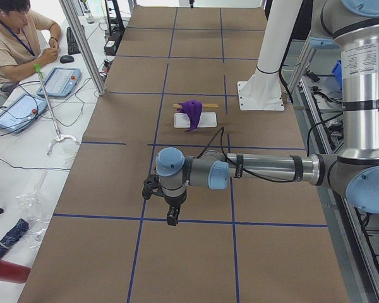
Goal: Hang towel on rack
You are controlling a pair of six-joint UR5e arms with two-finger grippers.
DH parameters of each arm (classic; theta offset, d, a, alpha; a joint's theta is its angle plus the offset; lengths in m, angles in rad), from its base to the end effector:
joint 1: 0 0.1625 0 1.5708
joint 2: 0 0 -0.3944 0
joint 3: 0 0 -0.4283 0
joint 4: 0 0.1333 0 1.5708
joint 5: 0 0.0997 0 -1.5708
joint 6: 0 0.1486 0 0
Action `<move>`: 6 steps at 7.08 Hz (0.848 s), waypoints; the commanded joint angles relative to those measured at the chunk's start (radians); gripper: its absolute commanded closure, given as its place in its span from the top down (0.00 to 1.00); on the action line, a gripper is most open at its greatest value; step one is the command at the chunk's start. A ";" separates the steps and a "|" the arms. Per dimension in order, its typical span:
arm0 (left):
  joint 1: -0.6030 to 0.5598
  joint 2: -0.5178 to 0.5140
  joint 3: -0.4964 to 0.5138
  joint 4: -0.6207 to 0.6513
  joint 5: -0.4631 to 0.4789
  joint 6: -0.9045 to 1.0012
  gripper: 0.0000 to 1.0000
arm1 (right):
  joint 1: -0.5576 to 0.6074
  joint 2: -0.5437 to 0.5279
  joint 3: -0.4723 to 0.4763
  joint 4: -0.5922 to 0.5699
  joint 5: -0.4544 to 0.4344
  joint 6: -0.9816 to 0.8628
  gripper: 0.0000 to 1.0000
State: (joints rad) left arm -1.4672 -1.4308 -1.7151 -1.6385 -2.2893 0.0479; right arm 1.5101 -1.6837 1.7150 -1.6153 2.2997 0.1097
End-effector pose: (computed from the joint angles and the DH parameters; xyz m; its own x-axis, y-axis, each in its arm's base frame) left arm 0.0144 -0.4818 0.6556 0.7381 0.1723 -0.6524 -0.1386 0.9849 0.1033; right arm 0.0050 -0.4831 0.6531 0.7472 0.0730 0.6605 -0.0213 0.9961 -0.0860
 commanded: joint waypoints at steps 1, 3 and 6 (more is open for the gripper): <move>-0.001 0.001 -0.004 -0.003 -0.001 0.000 1.00 | -0.001 -0.001 -0.002 0.002 0.000 -0.001 1.00; 0.001 -0.007 -0.003 -0.006 0.007 -0.002 1.00 | -0.001 -0.001 -0.002 0.002 0.000 -0.001 1.00; 0.002 -0.008 -0.006 -0.004 0.004 -0.003 1.00 | -0.001 0.003 -0.002 0.002 0.001 -0.001 1.00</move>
